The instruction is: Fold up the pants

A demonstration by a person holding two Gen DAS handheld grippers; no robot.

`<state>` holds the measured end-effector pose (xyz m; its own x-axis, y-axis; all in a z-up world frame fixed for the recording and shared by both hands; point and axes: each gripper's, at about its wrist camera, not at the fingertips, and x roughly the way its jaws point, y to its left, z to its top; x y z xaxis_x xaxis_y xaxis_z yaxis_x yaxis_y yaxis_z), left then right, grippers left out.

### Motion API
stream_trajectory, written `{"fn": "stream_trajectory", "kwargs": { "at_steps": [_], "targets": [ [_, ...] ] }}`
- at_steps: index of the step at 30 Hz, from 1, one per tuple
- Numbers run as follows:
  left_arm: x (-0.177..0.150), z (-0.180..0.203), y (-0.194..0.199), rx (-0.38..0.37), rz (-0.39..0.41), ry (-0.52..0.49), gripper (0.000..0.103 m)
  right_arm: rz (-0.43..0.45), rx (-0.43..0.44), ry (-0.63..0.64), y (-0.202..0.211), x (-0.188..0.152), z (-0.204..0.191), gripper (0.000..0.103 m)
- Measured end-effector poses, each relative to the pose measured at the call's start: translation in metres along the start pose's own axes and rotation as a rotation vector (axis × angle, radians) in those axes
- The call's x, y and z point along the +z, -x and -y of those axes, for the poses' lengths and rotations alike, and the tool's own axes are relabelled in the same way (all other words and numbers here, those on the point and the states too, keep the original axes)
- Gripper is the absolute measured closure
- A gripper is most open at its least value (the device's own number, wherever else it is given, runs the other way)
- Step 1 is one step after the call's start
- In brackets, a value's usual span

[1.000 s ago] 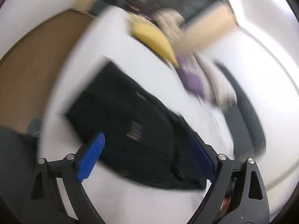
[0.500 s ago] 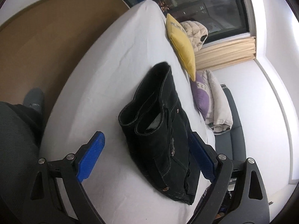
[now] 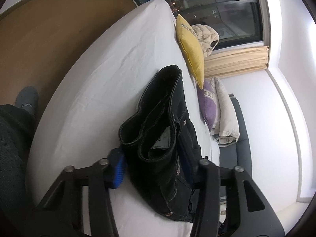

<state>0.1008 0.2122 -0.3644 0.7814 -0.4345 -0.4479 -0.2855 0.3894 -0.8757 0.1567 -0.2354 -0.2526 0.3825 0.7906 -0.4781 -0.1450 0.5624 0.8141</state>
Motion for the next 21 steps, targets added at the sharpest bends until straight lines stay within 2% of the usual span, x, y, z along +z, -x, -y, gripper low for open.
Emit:
{"fn": "stream_trajectory", "kwargs": {
  "at_steps": [4,10,18,21],
  "targets": [
    [-0.001,-0.007,0.003,-0.020,-0.007,0.031,0.079,-0.003,0.002,-0.001,-0.001,0.001,0.000,0.045],
    [0.000,-0.005,0.007,-0.042,-0.010,0.051,0.087,-0.026,-0.001,0.027,-0.014,0.005,-0.008,0.045],
    [0.001,0.004,0.007,-0.031,-0.008,0.023,0.091,-0.082,-0.067,0.062,-0.056,0.029,-0.015,0.045],
    [0.002,0.017,0.008,0.000,-0.005,-0.025,0.091,-0.088,-0.066,0.049,-0.065,0.035,-0.010,0.045]
  ]
}}
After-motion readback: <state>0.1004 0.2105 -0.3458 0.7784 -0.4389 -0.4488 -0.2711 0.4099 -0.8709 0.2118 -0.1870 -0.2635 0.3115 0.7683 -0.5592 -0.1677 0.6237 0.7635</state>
